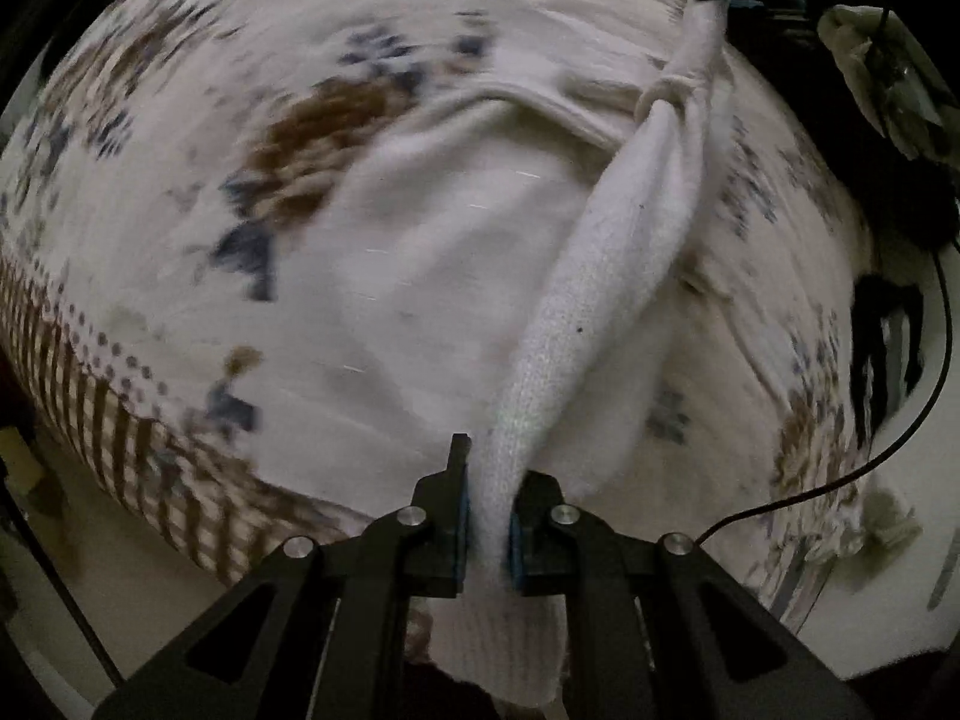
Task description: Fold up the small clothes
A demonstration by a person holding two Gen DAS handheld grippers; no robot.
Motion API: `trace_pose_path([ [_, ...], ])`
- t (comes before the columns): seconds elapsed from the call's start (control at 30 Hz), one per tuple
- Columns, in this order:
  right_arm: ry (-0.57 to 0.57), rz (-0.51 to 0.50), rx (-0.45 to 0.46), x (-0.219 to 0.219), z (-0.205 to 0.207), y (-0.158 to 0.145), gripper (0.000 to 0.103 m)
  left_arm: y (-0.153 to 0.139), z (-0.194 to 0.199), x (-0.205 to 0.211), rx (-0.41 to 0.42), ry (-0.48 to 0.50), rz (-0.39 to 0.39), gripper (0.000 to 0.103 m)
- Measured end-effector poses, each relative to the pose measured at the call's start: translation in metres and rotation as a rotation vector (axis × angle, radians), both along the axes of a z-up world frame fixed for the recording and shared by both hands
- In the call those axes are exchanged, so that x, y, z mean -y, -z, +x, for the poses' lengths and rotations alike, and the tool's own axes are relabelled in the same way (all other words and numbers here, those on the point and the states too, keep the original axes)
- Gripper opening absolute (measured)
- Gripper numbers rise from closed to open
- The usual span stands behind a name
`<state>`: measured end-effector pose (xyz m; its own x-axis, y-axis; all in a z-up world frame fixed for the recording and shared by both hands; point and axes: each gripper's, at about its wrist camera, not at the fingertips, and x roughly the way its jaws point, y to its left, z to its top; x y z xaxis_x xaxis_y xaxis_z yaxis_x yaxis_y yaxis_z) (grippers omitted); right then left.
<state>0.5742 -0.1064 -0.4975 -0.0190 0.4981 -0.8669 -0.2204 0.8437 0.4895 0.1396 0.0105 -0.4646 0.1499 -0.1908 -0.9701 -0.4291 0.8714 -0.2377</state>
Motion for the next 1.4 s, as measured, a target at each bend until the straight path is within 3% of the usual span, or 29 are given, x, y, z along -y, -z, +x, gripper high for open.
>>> trace_pose_path([
  [0.13,-0.035,-0.075,0.001,-0.106,-0.006,0.03,0.008,0.045,-0.012,-0.064,-0.035,-0.076,-0.07,0.008],
  [0.27,-0.05,-0.185,-0.031,-0.173,-0.006,0.084,0.008,0.094,-0.016,-0.096,-0.085,-0.088,-0.163,0.013],
  [0.47,-0.046,-0.255,-0.099,-0.2,-0.006,0.131,0.011,0.127,-0.017,-0.119,-0.108,-0.085,-0.339,0.025],
  [0.5,-0.035,-0.235,-0.11,-0.196,-0.006,0.13,0.018,0.128,-0.019,-0.124,-0.107,-0.099,-0.373,0.025],
  [0.53,-0.035,-0.222,-0.122,-0.195,-0.007,0.13,0.025,0.128,-0.02,-0.127,-0.106,-0.103,-0.384,0.034],
  [0.6,-0.028,-0.163,-0.158,-0.184,-0.011,0.123,0.052,0.121,-0.024,-0.132,-0.105,-0.102,-0.374,0.042],
  [0.63,-0.028,-0.142,-0.164,-0.178,-0.015,0.117,0.056,0.115,-0.025,-0.135,-0.094,-0.1,-0.374,0.042],
  [0.8,-0.067,-0.126,-0.102,-0.127,-0.065,0.077,0.057,0.09,-0.016,-0.128,-0.064,-0.018,-0.269,0.048],
  [0.9,-0.031,-0.253,-0.073,-0.071,-0.116,0.071,0.057,0.09,-0.008,-0.113,-0.071,0.043,-0.118,0.05],
  [1.0,-0.019,-0.473,-0.084,-0.008,-0.184,0.094,0.057,0.105,-0.004,-0.103,-0.099,0.069,-0.007,0.05],
  [1.07,0.0,-0.568,-0.177,0.032,-0.231,0.131,0.058,0.116,-0.002,-0.098,-0.111,0.056,0.019,0.05],
  [1.17,0.049,-0.584,-0.271,0.071,-0.277,0.185,0.061,0.125,0.01,-0.085,-0.131,0.037,0.051,0.052],
  [1.27,0.06,-0.563,-0.157,0.074,-0.286,0.186,0.066,0.131,0.014,-0.085,-0.163,0.031,0.062,0.056],
  [1.4,0.073,-0.566,-0.195,0.077,-0.28,0.192,0.07,0.138,0.022,-0.089,-0.171,0.002,0.035,0.061],
])
